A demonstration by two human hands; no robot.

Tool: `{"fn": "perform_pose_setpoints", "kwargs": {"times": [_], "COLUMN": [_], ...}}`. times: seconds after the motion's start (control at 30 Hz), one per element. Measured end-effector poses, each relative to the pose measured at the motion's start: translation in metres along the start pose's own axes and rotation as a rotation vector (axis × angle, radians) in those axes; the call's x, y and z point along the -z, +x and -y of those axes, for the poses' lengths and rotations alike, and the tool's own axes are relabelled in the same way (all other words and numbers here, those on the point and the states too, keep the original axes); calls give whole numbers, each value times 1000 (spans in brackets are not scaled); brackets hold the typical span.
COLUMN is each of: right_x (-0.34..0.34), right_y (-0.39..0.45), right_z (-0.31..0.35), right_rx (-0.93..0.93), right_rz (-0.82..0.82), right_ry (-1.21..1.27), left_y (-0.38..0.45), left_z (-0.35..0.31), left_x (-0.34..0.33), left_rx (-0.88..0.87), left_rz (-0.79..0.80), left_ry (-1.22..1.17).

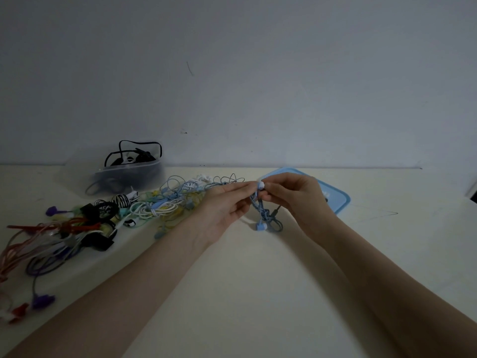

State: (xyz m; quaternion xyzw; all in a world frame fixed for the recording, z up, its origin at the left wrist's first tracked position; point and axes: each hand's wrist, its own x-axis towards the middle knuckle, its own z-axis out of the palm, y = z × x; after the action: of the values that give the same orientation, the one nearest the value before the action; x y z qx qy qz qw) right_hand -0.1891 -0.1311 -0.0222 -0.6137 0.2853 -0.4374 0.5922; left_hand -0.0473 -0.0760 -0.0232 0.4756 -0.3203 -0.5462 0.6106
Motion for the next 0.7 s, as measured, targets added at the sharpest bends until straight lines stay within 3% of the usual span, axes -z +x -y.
{"fn": "perform_pose_setpoints", "kwargs": {"times": [0.2, 0.7], "right_x": [5, 7], "right_y": [2, 3], "right_z": [3, 4], "right_rx": [-145, -166], "right_rz": [76, 23], "right_ry": [163, 238], "left_y": [1, 1], "left_z": [-1, -1], "left_x": [0, 1], "left_rx": [8, 18], "left_rz": [6, -16], "left_ry": [53, -1]}}
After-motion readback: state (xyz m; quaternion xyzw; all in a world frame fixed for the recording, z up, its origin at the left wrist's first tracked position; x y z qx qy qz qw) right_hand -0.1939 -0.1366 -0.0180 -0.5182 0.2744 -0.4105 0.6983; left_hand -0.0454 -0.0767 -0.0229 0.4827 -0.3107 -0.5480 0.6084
